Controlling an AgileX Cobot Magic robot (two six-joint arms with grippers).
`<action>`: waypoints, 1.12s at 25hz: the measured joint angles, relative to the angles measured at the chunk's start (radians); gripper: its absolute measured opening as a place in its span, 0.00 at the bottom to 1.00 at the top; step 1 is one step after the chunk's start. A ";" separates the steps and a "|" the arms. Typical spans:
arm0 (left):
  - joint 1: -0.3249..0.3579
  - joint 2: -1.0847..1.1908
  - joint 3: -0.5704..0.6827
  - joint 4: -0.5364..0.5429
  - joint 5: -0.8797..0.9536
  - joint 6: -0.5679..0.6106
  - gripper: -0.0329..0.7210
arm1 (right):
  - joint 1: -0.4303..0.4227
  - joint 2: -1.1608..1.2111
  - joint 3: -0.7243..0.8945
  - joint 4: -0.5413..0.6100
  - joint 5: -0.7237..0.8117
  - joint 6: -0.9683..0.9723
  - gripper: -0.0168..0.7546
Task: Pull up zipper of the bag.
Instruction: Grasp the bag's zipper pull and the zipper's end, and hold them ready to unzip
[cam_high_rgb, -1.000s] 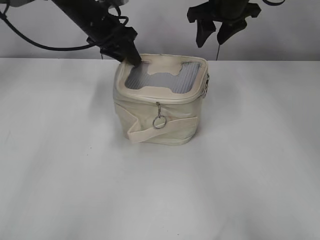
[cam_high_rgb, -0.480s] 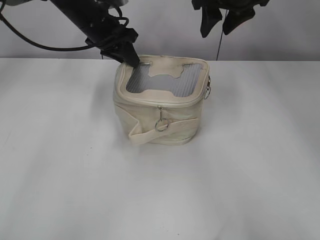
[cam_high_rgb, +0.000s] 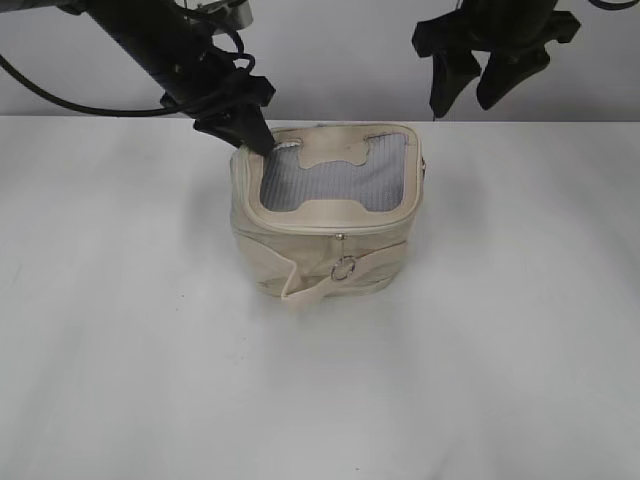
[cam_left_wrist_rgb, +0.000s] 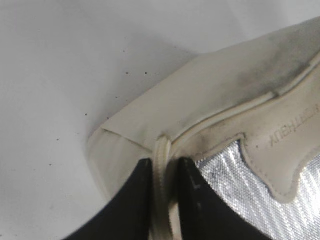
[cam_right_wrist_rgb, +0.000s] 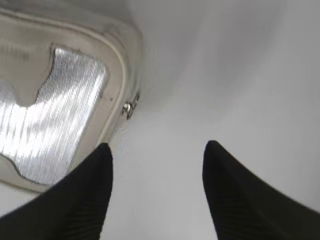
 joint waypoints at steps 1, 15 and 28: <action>-0.006 -0.007 0.010 0.003 -0.003 -0.001 0.20 | 0.000 -0.022 0.037 0.000 0.000 -0.012 0.62; -0.036 -0.049 0.034 0.113 0.008 -0.018 0.20 | 0.000 -0.089 0.365 0.087 -0.128 -0.162 0.54; -0.049 -0.055 0.040 0.189 -0.042 -0.076 0.20 | -0.182 -0.089 0.417 0.348 -0.238 -0.255 0.51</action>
